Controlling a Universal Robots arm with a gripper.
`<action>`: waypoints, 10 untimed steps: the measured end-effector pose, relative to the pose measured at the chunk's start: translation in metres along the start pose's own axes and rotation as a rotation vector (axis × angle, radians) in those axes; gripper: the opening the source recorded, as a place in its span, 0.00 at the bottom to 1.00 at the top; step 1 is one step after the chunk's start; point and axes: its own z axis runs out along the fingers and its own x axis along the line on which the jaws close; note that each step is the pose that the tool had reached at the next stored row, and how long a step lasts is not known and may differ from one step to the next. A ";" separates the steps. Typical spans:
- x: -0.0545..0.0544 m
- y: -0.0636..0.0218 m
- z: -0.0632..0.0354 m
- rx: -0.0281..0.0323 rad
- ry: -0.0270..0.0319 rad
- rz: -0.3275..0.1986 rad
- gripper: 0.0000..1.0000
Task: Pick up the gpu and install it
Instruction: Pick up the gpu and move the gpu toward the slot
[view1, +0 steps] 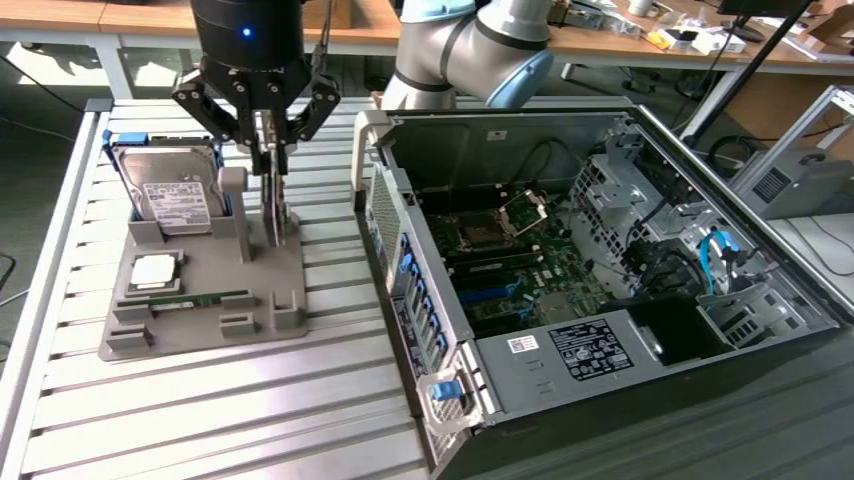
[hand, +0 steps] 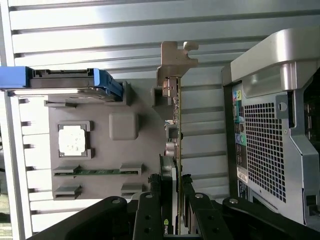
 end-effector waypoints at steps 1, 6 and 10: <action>0.000 0.0000 -0.0006 0.0000 0.0000 0.000 0.27; 0.000 0.0002 -0.0055 -0.0001 -0.0001 0.000 0.27; 0.000 0.0003 -0.0090 0.0000 0.0000 0.000 0.27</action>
